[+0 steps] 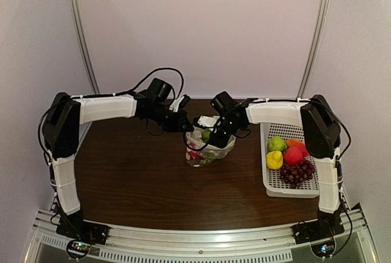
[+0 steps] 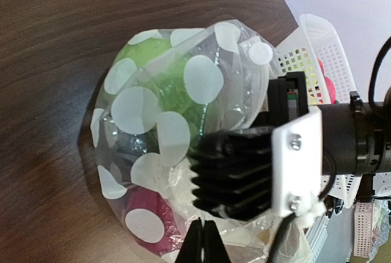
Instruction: Open the zip-top bag and remove the fake food
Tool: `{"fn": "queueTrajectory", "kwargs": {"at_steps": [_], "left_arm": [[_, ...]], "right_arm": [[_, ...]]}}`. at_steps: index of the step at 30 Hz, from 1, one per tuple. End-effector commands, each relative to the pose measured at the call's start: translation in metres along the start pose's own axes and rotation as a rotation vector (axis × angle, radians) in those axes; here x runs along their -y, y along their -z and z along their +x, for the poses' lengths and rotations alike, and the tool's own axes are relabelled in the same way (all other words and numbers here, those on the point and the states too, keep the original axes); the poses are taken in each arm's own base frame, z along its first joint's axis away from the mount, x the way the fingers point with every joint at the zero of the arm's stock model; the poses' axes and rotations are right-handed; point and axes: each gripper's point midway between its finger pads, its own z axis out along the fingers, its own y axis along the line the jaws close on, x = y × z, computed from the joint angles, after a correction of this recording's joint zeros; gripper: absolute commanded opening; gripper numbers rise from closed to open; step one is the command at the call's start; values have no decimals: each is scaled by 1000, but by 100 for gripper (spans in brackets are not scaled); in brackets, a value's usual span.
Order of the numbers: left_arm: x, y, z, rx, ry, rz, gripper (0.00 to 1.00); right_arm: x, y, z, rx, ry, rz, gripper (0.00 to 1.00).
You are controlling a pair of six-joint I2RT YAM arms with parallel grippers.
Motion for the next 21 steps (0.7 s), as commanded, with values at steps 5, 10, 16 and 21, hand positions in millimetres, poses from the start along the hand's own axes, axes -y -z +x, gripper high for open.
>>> {"fn": "queueTrajectory", "kwargs": {"at_steps": [5,10,16,21], "left_arm": [[19,20,-26,81,-74,38,0],[33,32,-33,102,-123,85,0],[52,41,-37,124,-151,167,0],[52,41,-36,124,-148,168,0]], "right_arm": [[-35,98,-31,137,95,-150,0],[-46,132,-45,202,125,-174,0],[-59,152,-53,222,165,-213,0],[-64,178,-68,283,169,-236,0]]}}
